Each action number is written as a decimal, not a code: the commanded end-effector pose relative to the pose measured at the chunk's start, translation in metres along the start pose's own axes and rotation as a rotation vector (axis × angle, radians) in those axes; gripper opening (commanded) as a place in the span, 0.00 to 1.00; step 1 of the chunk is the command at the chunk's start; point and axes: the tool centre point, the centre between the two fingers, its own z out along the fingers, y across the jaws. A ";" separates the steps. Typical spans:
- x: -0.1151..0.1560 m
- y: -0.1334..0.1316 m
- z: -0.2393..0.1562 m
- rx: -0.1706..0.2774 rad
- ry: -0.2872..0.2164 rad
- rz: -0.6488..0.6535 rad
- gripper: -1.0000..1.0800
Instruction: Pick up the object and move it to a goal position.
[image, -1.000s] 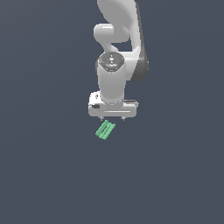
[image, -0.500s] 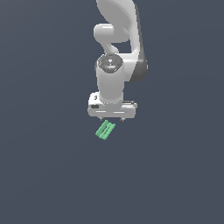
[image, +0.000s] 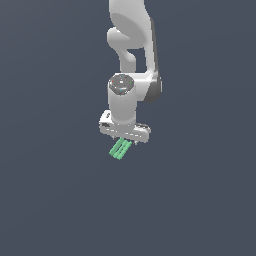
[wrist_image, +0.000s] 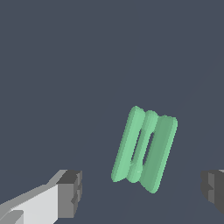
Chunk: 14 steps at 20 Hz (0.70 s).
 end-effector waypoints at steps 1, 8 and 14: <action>-0.002 0.006 0.014 -0.001 0.005 0.069 0.96; -0.007 0.020 0.044 -0.003 0.018 0.216 0.96; -0.010 0.026 0.056 -0.005 0.024 0.277 0.96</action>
